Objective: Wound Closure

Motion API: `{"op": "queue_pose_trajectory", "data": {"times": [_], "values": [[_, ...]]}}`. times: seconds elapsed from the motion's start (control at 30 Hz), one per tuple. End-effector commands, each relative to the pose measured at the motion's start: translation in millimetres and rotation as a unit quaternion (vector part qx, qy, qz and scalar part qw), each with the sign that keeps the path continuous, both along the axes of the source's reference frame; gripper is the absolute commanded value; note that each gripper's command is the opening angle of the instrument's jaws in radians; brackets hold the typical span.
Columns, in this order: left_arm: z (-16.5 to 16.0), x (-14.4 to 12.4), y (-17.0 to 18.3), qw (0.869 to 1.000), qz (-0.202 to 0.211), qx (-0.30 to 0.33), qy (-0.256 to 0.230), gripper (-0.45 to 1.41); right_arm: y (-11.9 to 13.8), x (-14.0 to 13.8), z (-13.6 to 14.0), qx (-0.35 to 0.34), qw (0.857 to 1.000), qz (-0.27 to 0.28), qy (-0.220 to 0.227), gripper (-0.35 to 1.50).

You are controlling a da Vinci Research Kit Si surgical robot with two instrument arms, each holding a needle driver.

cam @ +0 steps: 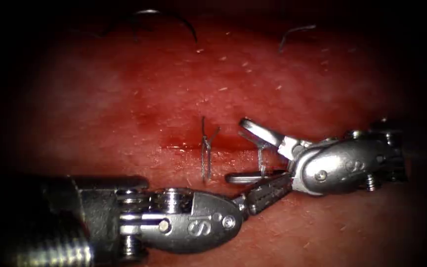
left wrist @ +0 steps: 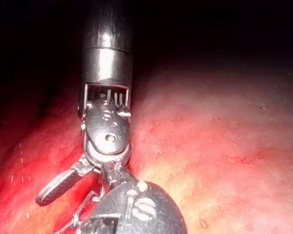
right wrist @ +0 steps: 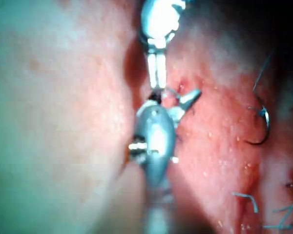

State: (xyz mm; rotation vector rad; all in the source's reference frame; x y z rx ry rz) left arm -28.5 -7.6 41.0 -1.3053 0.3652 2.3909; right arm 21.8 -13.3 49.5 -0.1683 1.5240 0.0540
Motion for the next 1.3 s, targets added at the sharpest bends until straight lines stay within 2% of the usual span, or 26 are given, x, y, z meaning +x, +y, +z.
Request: {"op": "queue_pose_trajectory", "data": {"times": [0.03, 0.13, 0.23, 0.33, 0.5, 0.57, 0.6, 0.63, 0.77, 0.83, 0.9, 0.93, 1.03, 1.17, 1.2, 1.3], "values": [[0.2, 0.1, -0.3, 1.0, -0.001, -0.003, -0.002, -0.45, -0.6, -0.8, 0.4, 0.005, 1.0, 0.008, -0.007, 1.48], [-0.4, 3.6, -1.3, 1.0, 0.007, -0.01, -0.01, -0.45, -0.7, -2.7, 0.3, 0.005, 1.0, 0.019, -0.013, 1.48], [0.2, 7.3, -1.4, 1.0, -0.009, -0.008, -0.015, -0.45, -0.8, -3.9, 0.3, 0.008, 0.999, 0.027, -0.015, 1.46], [1.8, 11.8, -0.8, 0.999, -0.038, 0.005, -0.01, -0.45, -0.7, -4.5, 0.3, 0.011, 0.999, 0.032, -0.021, 1.46], [5.2, 17.7, 0.3, 0.99, -0.101, 0.08, -0.066, -0.43, -0.7, -4.4, 0.3, 0.013, 0.999, 0.039, -0.016, 1.43], [7.5, 19.6, 0.6, 0.984, -0.118, 0.095, -0.093, -0.45, -0.7, -4.5, 0.3, 0.016, 0.999, 0.043, -0.013, 1.43], [7.5, 19.6, 0.6, 0.984, -0.118, 0.095, -0.093, -0.45, -0.7, -4.5, 0.3, 0.016, 0.999, 0.043, -0.013, 1.43], [9.2, 20.5, 0.4, 0.98, -0.129, 0.106, -0.106, -0.45, -0.7, -4.6, 0.3, 0.016, 0.999, 0.046, -0.015, 1.43], [12.1, 21.3, -0.5, 0.978, -0.134, 0.114, -0.108, -0.45, -0.8, -4.9, 0.2, 0.022, 0.998, 0.051, -0.018, 1.41], [13.4, 21.6, -0.8, 0.977, -0.137, 0.129, -0.102, -0.25, -0.8, -5.0, 0.2, 0.025, 0.998, 0.053, -0.019, 1.41], [14.4, 21.9, -1.0, 0.973, -0.144, 0.147, -0.103, 0.17, -0.8, -5.1, 0.2, 0.025, 0.998, 0.053, -0.019, 1.41], [14.8, 22.1, -1.1, 0.972, -0.147, 0.153, -0.104, 0.31, -0.8, -5.2, 0.2, 0.028, 0.998, 0.053, -0.019, 1.41], [15.2, 23.0, -1.3, 0.969, -0.154, 0.163, -0.104, 0.62, -0.9, -5.5, 0.1, 0.031, 0.998, 0.055, -0.02, 1.4], [14.6, 24.8, -2.3, 0.965, -0.15, 0.19, -0.096, 0.79, -0.9, -5.8, 0.1, 0.034, 0.997, 0.058, -0.022, 1.4], [13.9, 26.0, -3.0, 0.966, -0.141, 0.2, -0.084, 0.86, -0.8, -6.0, 0.0, 0.035, 0.997, 0.059, -0.023, 1.4], [13.1, 27.0, -3.7, 0.966, -0.136, 0.205, -0.08, 0.86, -0.7, -6.1, 0.0, 0.036, 0.997, 0.059, -0.024, 1.4]]}}
